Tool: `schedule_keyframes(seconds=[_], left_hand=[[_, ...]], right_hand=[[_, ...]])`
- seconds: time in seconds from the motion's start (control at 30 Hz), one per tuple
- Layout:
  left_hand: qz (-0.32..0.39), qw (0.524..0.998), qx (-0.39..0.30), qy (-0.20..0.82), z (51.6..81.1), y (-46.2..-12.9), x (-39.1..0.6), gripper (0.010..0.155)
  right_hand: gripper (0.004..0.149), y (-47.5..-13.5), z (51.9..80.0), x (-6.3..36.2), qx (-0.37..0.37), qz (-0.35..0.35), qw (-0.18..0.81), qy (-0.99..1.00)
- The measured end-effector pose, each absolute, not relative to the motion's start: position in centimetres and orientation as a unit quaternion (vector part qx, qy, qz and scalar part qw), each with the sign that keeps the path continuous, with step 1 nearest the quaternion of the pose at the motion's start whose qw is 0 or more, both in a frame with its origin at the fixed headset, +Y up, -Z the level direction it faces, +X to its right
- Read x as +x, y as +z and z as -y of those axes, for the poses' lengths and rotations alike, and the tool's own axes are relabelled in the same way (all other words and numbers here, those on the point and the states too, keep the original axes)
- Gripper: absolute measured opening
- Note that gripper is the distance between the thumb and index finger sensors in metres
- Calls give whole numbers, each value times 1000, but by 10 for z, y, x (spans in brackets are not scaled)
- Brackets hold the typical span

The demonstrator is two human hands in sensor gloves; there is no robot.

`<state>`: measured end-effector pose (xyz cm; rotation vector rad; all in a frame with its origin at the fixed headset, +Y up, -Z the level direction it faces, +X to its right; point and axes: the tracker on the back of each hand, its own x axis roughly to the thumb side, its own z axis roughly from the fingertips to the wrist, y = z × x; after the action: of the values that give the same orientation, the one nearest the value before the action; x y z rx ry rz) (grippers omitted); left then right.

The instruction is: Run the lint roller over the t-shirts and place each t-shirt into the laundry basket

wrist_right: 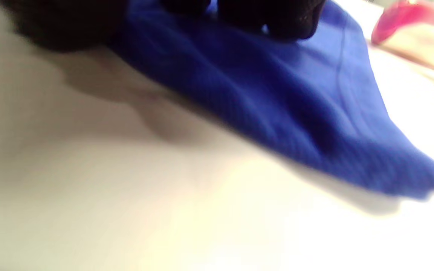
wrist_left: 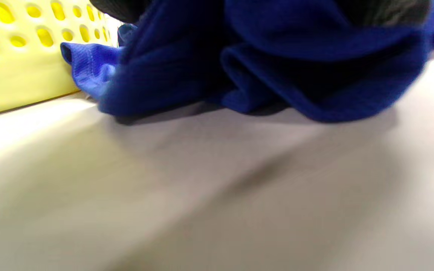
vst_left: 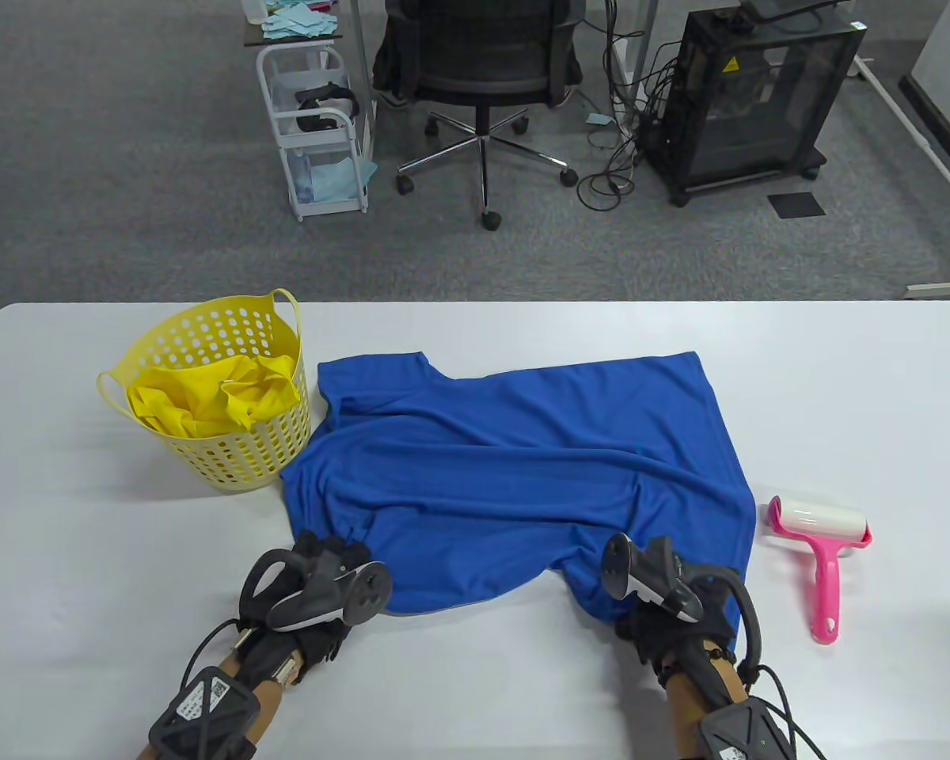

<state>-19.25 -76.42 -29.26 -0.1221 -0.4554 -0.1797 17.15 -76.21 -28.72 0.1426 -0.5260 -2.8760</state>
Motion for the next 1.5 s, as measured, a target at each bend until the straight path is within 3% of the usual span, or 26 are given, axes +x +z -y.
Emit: schedule_keyframes(seconds=[0.07,0.2,0.3,0.33,0.4,0.47,0.53,0.6,0.7,0.8,0.87,0.93,1.03,1.1,1.23,1.4,1.5], left_hand=[[218,973,-55,-57,749,-296,-203,43],[188,948,-85,244,718,-307,-241,45],[84,908,-68,405,719,-318,-269,53],[42,907,-8,418,724,-318,-274,54],[25,931,90,354,727,-315,-271,63],[73,971,114,195,722,-308,-257,59],[144,977,143,73,721,-301,-238,56],[188,978,85,25,732,-302,-220,60],[155,982,-93,-49,763,-313,-204,80],[156,973,-137,-105,775,-321,-203,80],[140,983,-97,-69,769,-322,-204,53],[118,989,-79,-38,768,-327,-209,42],[118,992,-29,-23,763,-327,-218,39],[125,991,33,32,754,-323,-228,40],[124,975,59,177,732,-313,-247,40],[144,952,52,267,715,-303,-265,41],[224,911,49,344,703,-299,-276,41]], right_hand=[[48,-289,761,176,46,148,101,-983],[45,-293,755,202,59,127,-42,-989],[48,-295,751,224,104,82,-148,-980],[51,-295,751,230,125,57,-171,-976],[53,-294,752,235,142,14,-160,-977],[55,-293,749,234,137,-27,-88,-986],[56,-293,746,231,118,-25,-32,-992],[60,-292,745,229,110,19,-25,-993],[72,-288,745,231,106,97,-45,-989],[88,-284,749,237,110,154,-66,-980],[98,-283,757,240,90,207,-91,-970],[100,-285,762,239,92,225,-85,-966],[97,-288,768,232,95,231,-41,-967],[83,-290,768,228,107,212,-9,-971],[53,-293,760,231,108,160,-1,-981],[48,-285,735,242,106,73,-78,-989],[46,-275,718,252,71,37,-156,-984]])
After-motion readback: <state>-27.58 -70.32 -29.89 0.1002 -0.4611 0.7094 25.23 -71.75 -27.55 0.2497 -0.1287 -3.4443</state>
